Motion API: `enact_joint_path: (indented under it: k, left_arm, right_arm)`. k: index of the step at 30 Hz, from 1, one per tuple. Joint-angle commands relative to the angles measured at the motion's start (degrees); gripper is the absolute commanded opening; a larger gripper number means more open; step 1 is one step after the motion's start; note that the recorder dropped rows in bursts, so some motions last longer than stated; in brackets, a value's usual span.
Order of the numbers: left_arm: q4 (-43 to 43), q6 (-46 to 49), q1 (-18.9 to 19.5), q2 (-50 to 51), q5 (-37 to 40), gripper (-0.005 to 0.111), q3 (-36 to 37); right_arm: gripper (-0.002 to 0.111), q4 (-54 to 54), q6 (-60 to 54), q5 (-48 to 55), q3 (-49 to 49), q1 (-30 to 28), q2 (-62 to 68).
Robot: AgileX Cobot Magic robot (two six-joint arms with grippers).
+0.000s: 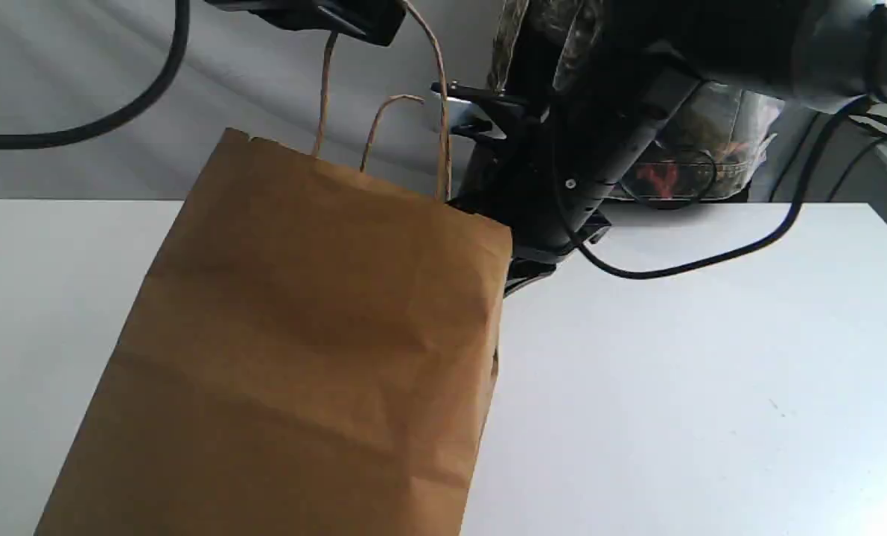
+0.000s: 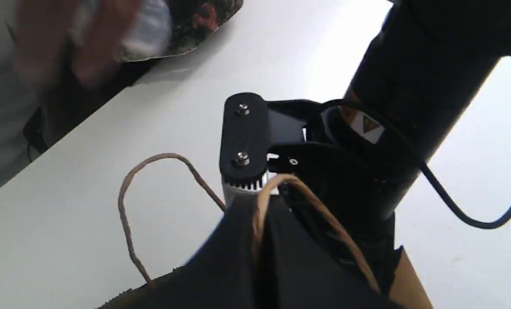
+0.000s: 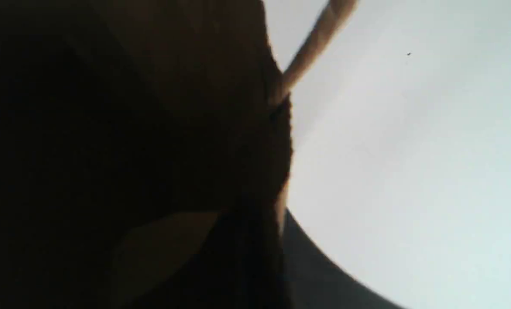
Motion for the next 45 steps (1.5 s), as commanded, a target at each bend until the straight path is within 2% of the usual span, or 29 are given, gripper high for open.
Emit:
enact_joint_path:
  k: [1, 12, 24, 31, 36, 39, 42, 45]
  left_arm:
    - [-0.6, 0.2, -0.2, -0.2, -2.1, 0.0, -0.6]
    - [-0.7, 0.2, -0.2, -0.2, -2.1, 0.0, -0.6]
    - [-0.7, 0.2, -0.2, -0.2, -2.6, 0.0, -0.6]
    - [-2.7, 0.7, -0.2, -0.5, 1.1, 0.0, -0.1]
    - [-5.0, 4.0, -0.2, -3.4, -2.4, 0.0, 6.3]
    - [-5.2, 6.5, -0.2, -7.6, -8.9, 0.0, 12.5]
    - [-7.0, 10.0, -0.2, -12.3, -14.6, 0.0, 17.7]
    - [-6.6, 11.1, -0.2, -15.5, -16.0, 0.0, 21.4]
  right_arm:
    - [0.0, -2.1, -0.3, 0.0, 0.3, -0.4, -0.3]
    - [0.0, -2.1, -0.3, -0.1, 0.3, -0.4, -0.3]
    - [0.0, -2.4, -0.4, -5.9, 0.3, -0.4, -0.3]
    - [0.0, -7.2, -0.8, -9.5, -2.7, -0.4, -0.3]
    - [0.0, -12.0, 0.5, -10.7, -11.7, -0.4, -0.3]
    - [0.0, -12.0, 1.5, -10.7, -15.7, -0.4, -0.3]
    - [0.0, -11.9, 1.5, -11.0, -16.7, -0.4, -0.3]
    - [0.0, -11.6, 2.3, -10.0, -16.7, -0.4, 0.5]
